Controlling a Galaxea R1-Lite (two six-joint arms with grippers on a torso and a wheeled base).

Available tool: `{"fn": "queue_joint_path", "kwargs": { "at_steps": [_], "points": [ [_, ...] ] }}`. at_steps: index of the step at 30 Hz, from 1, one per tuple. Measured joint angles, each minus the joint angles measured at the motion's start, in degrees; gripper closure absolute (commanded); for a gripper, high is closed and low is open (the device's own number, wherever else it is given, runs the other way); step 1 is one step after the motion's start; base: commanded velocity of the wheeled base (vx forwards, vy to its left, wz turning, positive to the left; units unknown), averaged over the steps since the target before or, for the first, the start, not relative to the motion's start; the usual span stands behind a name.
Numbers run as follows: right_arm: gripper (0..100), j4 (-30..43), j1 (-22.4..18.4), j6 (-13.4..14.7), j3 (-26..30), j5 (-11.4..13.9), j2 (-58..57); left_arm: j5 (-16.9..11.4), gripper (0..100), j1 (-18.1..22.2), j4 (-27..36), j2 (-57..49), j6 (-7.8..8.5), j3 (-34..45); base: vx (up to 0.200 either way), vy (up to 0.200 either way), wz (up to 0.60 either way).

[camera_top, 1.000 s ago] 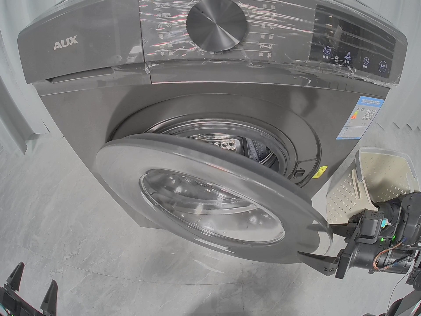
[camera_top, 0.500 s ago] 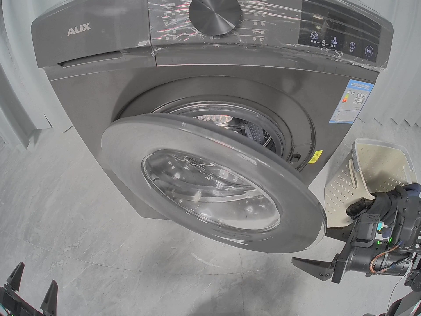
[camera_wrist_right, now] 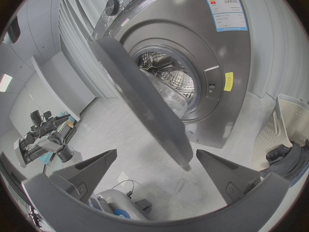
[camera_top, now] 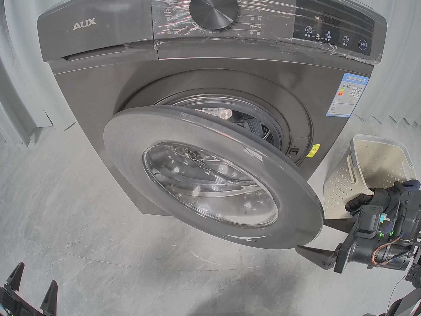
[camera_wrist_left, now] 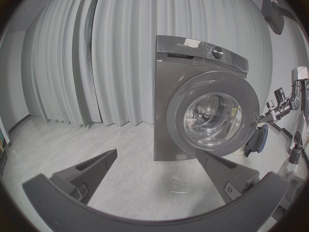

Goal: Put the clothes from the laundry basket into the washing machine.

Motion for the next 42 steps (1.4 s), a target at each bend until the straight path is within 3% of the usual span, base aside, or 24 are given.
{"fn": "queue_joint_path", "kwargs": {
  "at_steps": [3,11,19,31,42],
  "points": [
    [0,0.06,-0.8,-0.18,-0.9,0.24,0.27,-0.02,0,-0.02,0.0,0.0,0.02,0.0,0.0,0.0,0.0],
    [0,-0.09,2.54,-0.05,-1.54,0.95,2.15,-0.02,0,0.0,0.0,0.0,0.0,0.0,0.0,0.0,0.0],
    [0,-0.11,4.96,0.09,1.13,2.97,1.68,-0.02,0,-0.02,0.0,0.0,0.0,0.0,0.0,0.0,0.0],
    [0,-0.16,3.25,-0.73,-1.66,2.6,3.52,-0.02,0,-0.09,0.02,0.0,0.0,0.0,-0.15,0.0,0.0],
    [0,-3.47,6.95,-0.74,-1.88,3.47,6.95,-0.05,0,-0.09,0.05,0.0,0.02,0.0,0.0,0.0,0.0]
  ]
}}
